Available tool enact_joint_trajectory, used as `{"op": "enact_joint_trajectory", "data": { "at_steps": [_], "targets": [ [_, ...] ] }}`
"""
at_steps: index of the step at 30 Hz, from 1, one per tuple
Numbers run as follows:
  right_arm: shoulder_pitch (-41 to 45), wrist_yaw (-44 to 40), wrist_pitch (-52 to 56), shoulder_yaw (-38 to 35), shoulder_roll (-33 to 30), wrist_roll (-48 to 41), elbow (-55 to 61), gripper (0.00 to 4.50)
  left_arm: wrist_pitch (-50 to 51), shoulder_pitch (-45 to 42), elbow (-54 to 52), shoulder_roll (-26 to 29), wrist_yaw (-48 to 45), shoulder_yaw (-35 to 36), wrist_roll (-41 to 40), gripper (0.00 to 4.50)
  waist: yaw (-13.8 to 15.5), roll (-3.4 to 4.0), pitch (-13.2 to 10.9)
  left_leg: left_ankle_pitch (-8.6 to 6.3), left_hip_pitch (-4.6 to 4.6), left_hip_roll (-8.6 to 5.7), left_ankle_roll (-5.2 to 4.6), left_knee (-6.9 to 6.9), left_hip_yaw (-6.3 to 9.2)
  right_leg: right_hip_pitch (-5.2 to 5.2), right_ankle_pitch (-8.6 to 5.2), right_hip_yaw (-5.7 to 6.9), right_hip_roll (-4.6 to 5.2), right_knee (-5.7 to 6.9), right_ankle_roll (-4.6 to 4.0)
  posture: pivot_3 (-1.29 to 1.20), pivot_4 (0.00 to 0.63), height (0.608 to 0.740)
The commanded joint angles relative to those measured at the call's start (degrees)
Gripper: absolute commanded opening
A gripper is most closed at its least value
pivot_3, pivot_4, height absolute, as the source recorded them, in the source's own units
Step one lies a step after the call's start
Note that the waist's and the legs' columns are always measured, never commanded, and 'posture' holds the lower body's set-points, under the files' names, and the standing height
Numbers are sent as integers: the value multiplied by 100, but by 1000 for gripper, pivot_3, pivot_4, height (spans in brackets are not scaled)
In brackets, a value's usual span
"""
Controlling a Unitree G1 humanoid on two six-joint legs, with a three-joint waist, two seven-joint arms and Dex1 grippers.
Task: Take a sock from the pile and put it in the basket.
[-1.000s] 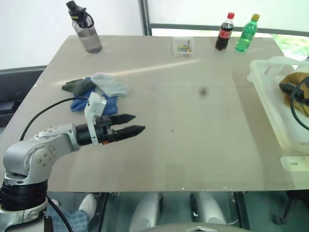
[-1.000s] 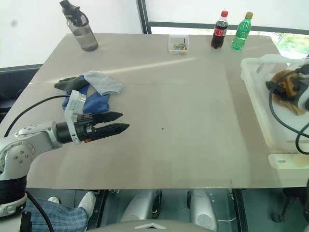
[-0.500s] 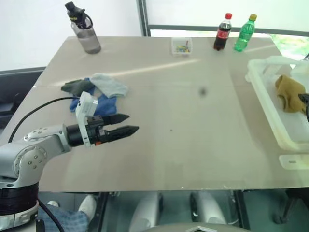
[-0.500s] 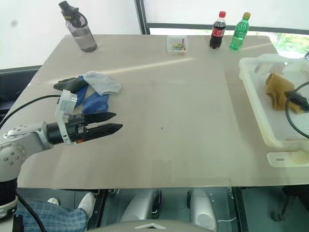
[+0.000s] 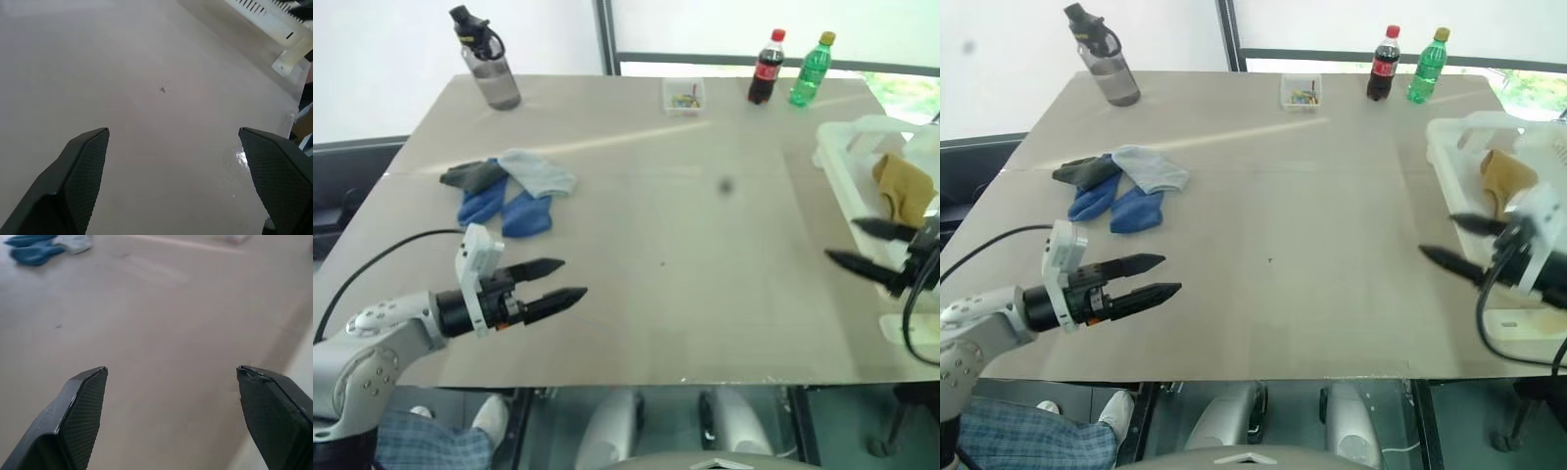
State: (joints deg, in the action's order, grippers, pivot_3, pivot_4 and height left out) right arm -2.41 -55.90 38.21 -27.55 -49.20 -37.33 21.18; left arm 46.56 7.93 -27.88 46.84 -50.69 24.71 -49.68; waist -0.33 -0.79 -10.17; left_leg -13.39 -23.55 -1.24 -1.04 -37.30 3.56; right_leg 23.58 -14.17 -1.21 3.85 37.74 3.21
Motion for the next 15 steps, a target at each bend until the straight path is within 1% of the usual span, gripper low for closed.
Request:
{"op": "enact_joint_trajectory", "data": {
  "at_steps": [1,4,7,11,15],
  "targets": [
    [-697,-271,-665,-1,143,265,329,4302,-574,507,-502,-272,-16,368,142,4500,30,0,0,0,0,0,0,0,0,-1,0,1,3,-2,0,0,150,740],
    [-1339,-563,-1141,-44,174,472,312,4302,-669,931,-671,-331,-100,519,94,4500,105,-18,11,0,1,-1,0,-1,1,-3,-1,4,8,-5,-1,0,150,740],
    [-1762,-829,-1668,-344,319,464,180,4302,-850,1359,-706,-374,-138,732,215,4500,136,-32,22,-1,6,0,0,-4,0,-9,-14,6,14,-5,-23,0,150,740],
    [-1948,-974,-1875,-637,315,307,32,4302,-1177,1854,-591,-315,-367,794,566,4500,120,-30,20,-1,20,0,0,-3,-2,-26,-15,7,16,-11,-24,0,150,740],
    [-1996,-1081,-2018,-737,302,299,-91,4302,-1317,1875,-444,-286,-465,806,641,4500,112,-29,17,-4,62,10,1,-2,-17,-56,-21,-8,20,-12,-18,0,150,740]
  ]
}}
